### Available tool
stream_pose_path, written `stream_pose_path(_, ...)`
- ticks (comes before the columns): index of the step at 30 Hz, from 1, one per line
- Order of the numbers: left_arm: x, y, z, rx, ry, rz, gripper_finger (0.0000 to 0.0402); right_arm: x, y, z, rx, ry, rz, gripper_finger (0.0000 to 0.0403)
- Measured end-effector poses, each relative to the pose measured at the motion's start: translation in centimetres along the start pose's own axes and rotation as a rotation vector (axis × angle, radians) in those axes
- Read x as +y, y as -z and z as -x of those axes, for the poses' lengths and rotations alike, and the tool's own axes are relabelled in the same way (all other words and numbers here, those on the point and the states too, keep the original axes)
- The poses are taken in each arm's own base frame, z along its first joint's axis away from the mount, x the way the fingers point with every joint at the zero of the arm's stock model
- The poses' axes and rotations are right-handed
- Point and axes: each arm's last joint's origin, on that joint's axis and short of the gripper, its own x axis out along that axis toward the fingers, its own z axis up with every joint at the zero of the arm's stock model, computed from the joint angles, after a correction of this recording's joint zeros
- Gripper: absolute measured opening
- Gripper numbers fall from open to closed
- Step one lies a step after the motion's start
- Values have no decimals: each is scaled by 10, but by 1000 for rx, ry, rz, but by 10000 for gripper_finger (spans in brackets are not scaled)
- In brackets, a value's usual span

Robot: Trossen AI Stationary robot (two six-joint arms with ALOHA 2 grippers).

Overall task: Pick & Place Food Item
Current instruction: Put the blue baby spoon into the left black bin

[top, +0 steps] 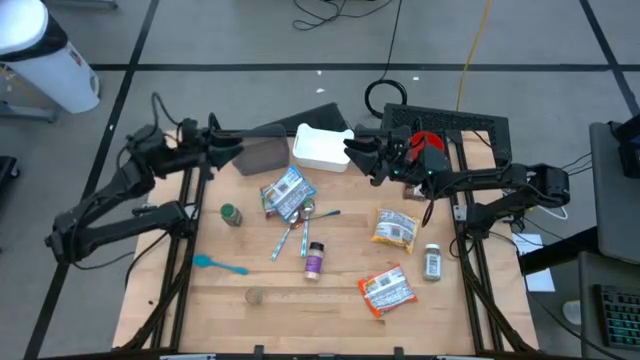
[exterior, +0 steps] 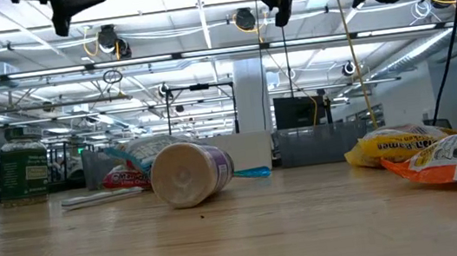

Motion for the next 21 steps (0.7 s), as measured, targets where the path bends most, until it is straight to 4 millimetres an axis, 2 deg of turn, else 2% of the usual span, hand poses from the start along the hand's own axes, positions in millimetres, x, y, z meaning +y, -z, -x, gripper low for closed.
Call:
stream_pose_path(6,14,15,-14,250,-125,44,228,-3,4,0,49,28,-30,248)
stream_pose_path(11,24,35,-15,476,-179,111,228,-4,10,1,132,0,-48,246)
stream_pose_path(21,29,72,22,946,-395,232,227,-9,16,2,195,47,5,246)
